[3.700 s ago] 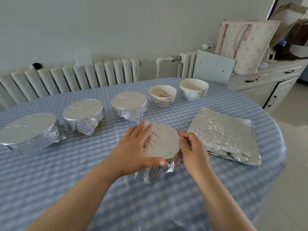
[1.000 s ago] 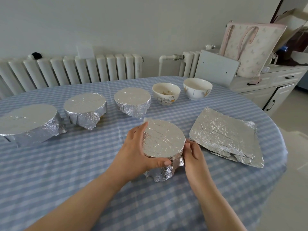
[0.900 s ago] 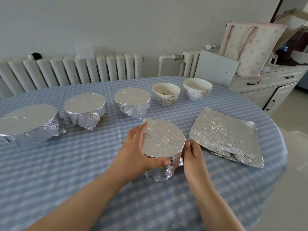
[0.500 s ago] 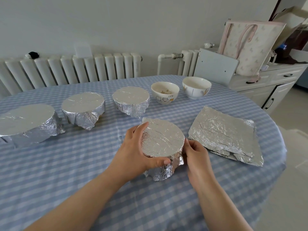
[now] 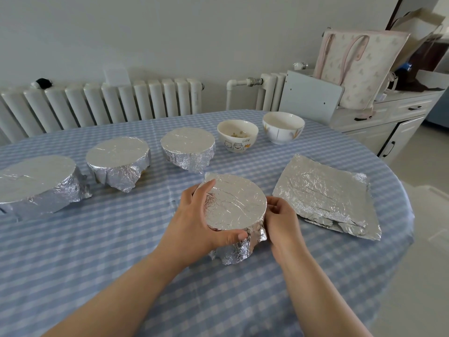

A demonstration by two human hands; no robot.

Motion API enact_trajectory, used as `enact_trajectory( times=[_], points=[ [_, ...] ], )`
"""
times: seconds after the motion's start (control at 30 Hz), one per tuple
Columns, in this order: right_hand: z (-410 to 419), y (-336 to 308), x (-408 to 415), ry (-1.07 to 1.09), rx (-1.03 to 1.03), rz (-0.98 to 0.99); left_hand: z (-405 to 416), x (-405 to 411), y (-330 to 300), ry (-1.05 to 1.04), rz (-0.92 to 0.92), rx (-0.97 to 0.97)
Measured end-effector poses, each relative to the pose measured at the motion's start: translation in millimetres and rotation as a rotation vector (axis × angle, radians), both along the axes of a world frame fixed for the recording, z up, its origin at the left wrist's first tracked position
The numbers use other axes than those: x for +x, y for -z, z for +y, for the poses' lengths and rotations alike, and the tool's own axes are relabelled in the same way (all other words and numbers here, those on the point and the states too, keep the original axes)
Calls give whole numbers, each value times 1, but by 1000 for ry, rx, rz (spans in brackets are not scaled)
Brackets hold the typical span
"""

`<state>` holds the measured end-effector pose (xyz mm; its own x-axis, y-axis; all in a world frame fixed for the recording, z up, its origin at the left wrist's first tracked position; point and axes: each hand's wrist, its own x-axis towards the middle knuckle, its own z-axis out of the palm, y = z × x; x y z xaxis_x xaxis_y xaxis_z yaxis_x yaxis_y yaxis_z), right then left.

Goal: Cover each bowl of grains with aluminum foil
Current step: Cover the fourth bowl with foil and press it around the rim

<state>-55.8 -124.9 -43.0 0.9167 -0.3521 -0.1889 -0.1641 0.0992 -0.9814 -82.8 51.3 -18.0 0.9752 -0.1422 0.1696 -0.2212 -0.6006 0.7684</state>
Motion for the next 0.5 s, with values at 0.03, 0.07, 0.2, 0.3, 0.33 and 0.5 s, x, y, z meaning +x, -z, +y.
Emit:
enact_trajectory(
  times=[0.03,0.07,0.2,0.3,0.33,0.5],
  points=[
    [0,0,0,-1,-102,-19,0,0,0,1,0,2],
    [-1,0,-1,-1,-204,-40,0,-1,-1,4,0,4],
    [-5,0,-4,20,-456,-69,1,-1,-1,6,-2,1],
    [-8,-1,-5,51,-338,-51,1,0,0,3,0,3],
    [-9,-3,-6,59,-300,-54,1,-1,0,4,0,6],
    [-12,-15,-23,82,-412,-101,1,1,1,6,-9,9]
  ],
)
